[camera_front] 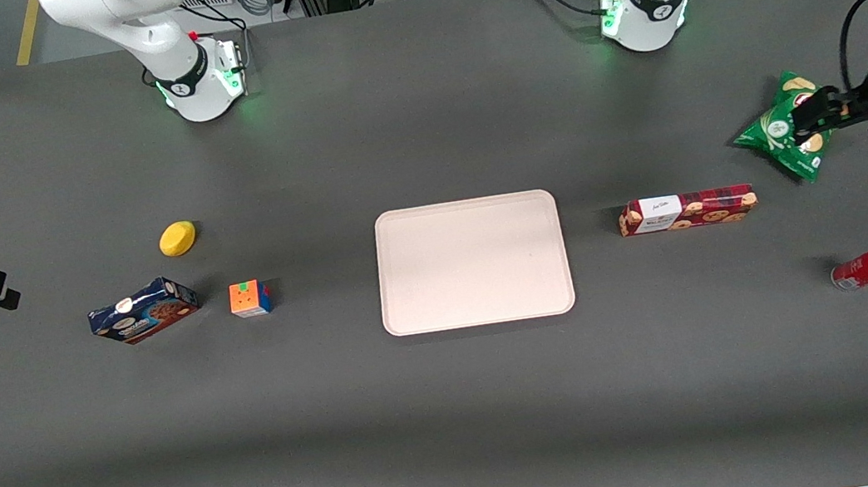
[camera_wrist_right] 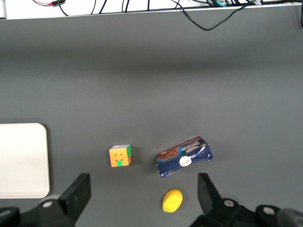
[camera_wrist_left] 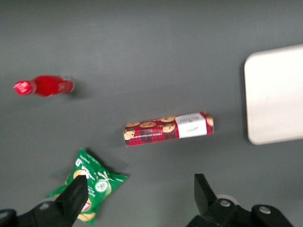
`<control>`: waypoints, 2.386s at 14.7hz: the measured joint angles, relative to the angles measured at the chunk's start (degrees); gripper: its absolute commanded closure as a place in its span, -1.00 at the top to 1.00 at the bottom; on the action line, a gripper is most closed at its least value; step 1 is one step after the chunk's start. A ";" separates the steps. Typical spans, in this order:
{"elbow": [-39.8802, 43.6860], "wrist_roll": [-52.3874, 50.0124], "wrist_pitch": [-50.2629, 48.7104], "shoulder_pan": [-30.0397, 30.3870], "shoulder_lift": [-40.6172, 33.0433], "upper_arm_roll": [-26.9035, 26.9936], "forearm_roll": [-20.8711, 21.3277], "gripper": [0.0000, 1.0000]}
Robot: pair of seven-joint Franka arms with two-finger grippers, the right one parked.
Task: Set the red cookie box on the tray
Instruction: 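Move the left gripper over the red plaid cookie box and lower it, then close the left gripper on the end of the red cookie box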
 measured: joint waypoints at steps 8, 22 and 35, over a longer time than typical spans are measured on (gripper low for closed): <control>-15.97 25.16 13.19 -0.36 -0.25 -1.37 4.31 1.00; -37.41 56.34 44.64 -1.62 2.43 -4.62 5.42 0.98; -44.39 66.15 57.21 -1.60 7.62 -4.40 5.47 0.97</control>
